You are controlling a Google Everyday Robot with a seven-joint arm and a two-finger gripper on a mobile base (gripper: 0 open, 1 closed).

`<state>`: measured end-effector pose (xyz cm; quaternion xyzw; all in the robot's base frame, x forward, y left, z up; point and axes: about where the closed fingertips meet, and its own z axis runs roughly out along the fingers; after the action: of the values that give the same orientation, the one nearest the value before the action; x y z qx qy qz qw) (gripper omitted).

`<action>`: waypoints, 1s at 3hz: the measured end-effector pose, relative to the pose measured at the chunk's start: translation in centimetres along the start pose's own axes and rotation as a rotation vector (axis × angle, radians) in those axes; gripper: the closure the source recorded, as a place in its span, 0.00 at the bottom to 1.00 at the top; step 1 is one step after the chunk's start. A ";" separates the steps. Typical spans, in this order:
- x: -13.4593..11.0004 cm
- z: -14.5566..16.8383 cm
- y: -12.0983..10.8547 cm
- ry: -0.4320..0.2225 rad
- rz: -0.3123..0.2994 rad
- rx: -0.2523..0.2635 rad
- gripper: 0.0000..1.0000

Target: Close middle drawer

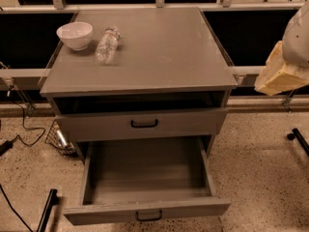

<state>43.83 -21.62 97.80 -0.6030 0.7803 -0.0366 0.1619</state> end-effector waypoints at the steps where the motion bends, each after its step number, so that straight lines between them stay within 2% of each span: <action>1: -0.2 0.1 0.4 0.005 -0.005 0.014 1.00; 2: -0.4 1.1 2.3 0.007 0.004 0.031 1.00; 3: 0.5 4.2 4.9 0.011 0.029 0.032 1.00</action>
Offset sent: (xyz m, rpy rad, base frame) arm -0.0397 0.0201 -0.0578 -0.0248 -0.0036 -0.0321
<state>40.44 -20.25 92.53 -0.5888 0.7891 -0.0501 0.1675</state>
